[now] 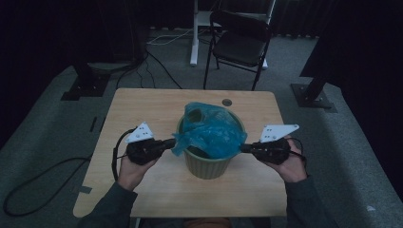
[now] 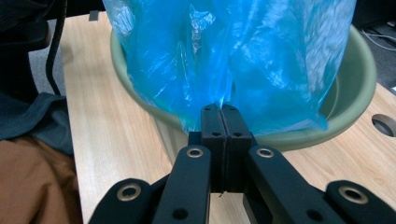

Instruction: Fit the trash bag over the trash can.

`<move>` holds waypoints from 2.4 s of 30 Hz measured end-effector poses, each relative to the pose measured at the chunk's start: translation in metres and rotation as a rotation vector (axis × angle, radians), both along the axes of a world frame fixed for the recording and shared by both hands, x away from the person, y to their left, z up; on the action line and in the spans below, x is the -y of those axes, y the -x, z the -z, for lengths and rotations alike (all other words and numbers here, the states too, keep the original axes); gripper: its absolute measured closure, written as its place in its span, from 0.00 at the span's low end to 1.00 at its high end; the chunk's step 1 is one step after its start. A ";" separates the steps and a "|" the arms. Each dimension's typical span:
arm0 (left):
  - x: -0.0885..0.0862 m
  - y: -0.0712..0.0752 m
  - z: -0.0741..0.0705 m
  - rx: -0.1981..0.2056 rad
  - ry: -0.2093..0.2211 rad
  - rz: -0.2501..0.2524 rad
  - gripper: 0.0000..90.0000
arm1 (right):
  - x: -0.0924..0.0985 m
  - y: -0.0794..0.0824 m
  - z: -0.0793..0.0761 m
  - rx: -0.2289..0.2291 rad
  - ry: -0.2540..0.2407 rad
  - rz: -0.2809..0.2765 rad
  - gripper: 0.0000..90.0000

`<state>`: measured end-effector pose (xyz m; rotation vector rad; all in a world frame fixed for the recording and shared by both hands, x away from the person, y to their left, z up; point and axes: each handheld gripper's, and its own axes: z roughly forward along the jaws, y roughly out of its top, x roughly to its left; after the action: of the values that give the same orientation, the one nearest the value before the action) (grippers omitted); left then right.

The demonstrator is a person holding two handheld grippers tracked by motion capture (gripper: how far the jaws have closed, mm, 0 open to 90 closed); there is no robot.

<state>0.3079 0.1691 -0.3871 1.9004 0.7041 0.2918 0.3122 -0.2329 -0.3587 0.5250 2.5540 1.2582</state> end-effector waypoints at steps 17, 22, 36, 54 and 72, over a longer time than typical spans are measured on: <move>0.001 0.003 0.024 -0.058 -0.027 0.032 0.99 | 0.000 0.003 0.011 -0.042 0.019 -0.043 1.00; -0.013 0.002 0.011 -0.016 0.028 0.019 0.87 | 0.004 0.001 0.014 -0.052 0.018 -0.037 1.00; -0.003 -0.012 -0.022 0.018 0.133 0.121 0.63 | 0.003 0.003 0.014 -0.038 0.019 -0.037 1.00; 0.031 -0.004 -0.006 0.041 -0.005 0.187 0.69 | 0.011 0.011 -0.003 0.018 -0.056 -0.026 0.75; 0.032 -0.002 -0.006 0.057 -0.016 0.171 0.72 | -0.007 0.005 -0.044 0.133 -0.127 -0.032 0.62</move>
<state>0.3104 0.1374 -0.3811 1.9457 0.4987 0.2423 0.3070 -0.2262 -0.3146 0.4114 2.3947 1.4230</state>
